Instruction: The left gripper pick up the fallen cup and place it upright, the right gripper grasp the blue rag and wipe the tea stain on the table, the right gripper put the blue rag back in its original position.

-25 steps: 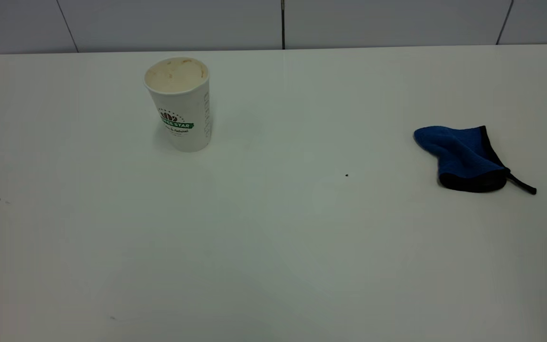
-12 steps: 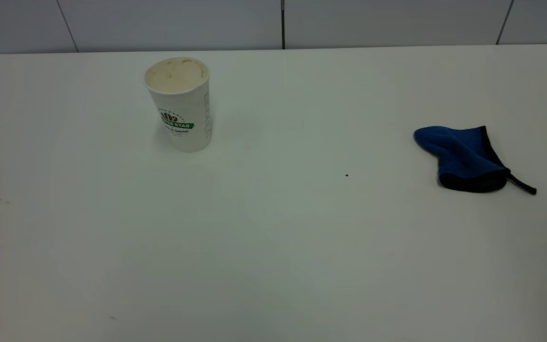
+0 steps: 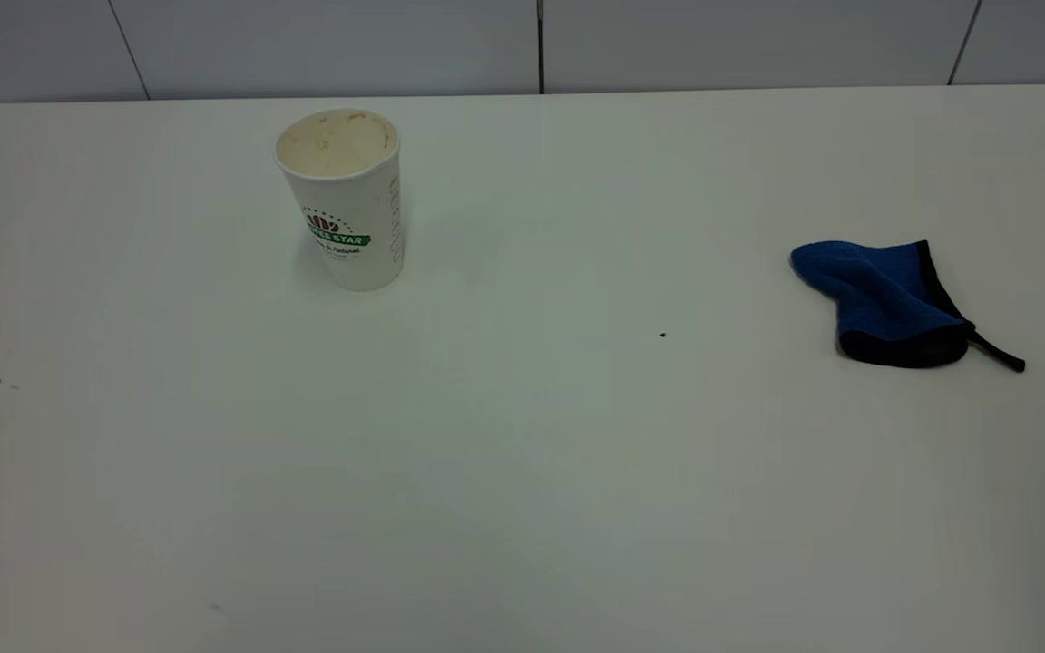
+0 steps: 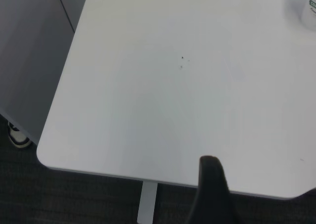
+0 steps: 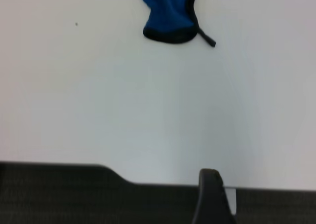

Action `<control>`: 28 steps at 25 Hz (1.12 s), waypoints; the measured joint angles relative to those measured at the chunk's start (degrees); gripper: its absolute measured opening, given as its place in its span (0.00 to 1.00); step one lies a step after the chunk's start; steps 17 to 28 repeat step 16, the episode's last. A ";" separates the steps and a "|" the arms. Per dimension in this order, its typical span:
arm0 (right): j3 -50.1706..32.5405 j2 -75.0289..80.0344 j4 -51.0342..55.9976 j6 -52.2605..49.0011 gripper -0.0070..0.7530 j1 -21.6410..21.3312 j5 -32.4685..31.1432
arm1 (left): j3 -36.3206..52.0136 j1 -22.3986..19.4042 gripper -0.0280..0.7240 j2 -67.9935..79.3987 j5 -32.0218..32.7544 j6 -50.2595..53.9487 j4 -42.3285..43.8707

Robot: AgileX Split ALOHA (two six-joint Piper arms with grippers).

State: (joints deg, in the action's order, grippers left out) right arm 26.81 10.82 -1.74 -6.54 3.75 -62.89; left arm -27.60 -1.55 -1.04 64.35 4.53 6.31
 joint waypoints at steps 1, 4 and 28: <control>0.00 -1.54 0.00 0.00 0.74 0.00 -0.11 | 0.00 0.00 0.79 0.00 0.00 0.00 0.00; 0.00 -6.09 0.00 0.00 0.74 0.00 -0.29 | 0.00 0.00 0.79 0.00 0.00 0.00 0.00; 0.00 -11.75 0.00 0.00 0.74 0.00 -0.94 | 0.00 0.00 0.79 0.00 0.00 0.00 0.00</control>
